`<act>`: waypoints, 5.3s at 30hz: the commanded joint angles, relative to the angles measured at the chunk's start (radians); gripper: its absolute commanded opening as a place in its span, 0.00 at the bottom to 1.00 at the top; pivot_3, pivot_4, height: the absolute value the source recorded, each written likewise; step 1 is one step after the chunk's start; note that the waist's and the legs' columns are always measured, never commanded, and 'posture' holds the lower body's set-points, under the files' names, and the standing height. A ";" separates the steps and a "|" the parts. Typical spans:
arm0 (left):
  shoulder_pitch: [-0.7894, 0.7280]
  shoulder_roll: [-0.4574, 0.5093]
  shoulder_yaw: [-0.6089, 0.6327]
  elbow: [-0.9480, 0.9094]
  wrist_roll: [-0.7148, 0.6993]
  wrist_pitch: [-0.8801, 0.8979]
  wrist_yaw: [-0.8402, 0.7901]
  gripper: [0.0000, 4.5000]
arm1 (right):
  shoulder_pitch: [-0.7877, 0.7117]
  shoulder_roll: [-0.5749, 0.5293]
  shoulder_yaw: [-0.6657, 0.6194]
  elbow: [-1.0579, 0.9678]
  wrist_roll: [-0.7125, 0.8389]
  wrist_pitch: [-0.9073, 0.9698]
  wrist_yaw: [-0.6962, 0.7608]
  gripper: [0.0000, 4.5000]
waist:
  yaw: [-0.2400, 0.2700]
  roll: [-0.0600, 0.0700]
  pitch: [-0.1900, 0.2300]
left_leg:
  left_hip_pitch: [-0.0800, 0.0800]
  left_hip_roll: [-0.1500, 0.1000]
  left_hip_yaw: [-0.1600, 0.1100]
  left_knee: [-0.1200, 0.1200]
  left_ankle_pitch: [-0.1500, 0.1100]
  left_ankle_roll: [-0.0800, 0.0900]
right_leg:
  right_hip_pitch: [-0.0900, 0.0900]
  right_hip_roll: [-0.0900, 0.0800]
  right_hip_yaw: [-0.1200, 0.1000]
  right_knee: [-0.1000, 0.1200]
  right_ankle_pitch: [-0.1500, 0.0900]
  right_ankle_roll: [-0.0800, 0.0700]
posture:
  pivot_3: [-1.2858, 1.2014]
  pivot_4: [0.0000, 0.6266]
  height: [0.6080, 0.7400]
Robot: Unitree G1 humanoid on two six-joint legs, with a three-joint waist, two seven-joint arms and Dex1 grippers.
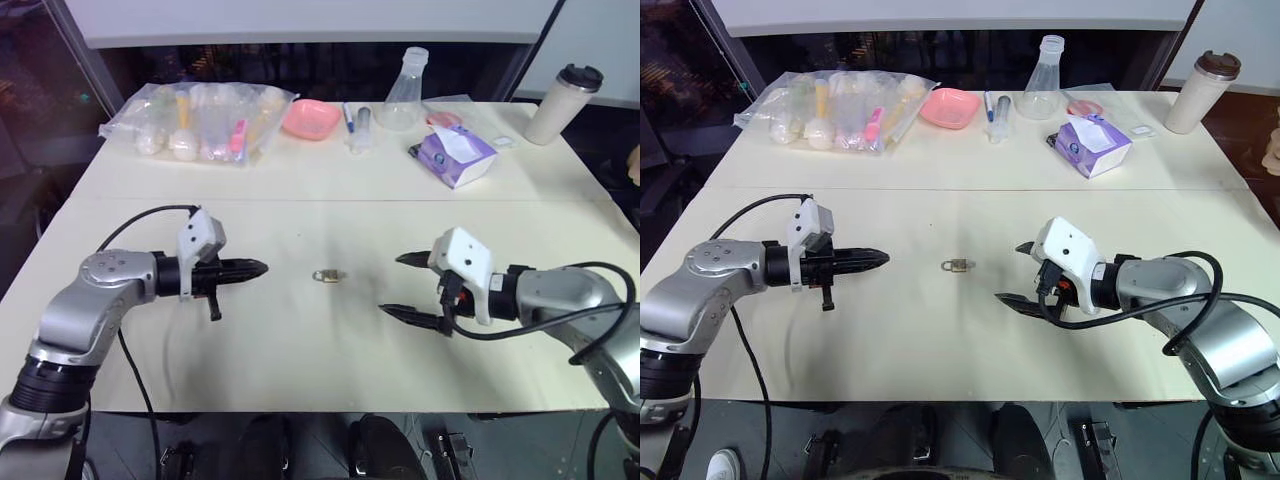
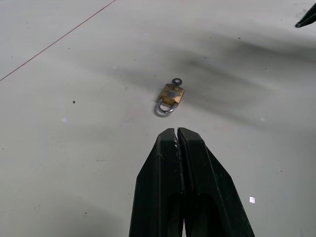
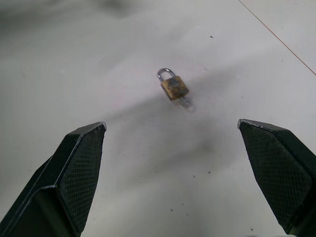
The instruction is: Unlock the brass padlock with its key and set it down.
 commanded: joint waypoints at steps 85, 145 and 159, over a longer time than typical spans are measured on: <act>-0.501 -0.376 -0.188 0.731 0.300 -0.473 -0.275 0.17 | -0.196 0.163 0.469 0.257 -0.791 -0.701 -0.295 1.00 | 0.002 -0.001 0.000 | -0.006 -0.002 0.002 0.004 0.004 -0.006 | -0.007 0.005 0.000 0.005 0.001 0.002 | 0.52 0.24 0.81; -0.560 -0.360 -0.215 0.731 0.300 -0.542 -0.398 0.17 | -0.308 0.183 0.353 0.522 -0.942 -1.288 -0.161 0.84 | -0.001 -0.001 0.000 | -0.007 -0.001 0.005 0.006 0.005 -0.008 | -0.013 0.005 0.001 0.014 0.001 0.002 | 0.52 0.24 0.81; -0.575 -0.366 -0.205 0.705 0.257 -0.469 -0.424 0.17 | -0.365 0.229 0.361 0.600 -0.984 -1.383 -0.193 0.66 | -0.001 -0.001 0.000 | -0.007 -0.001 0.005 0.007 0.005 -0.008 | -0.013 0.005 0.001 0.015 0.001 0.002 | 0.52 0.24 0.81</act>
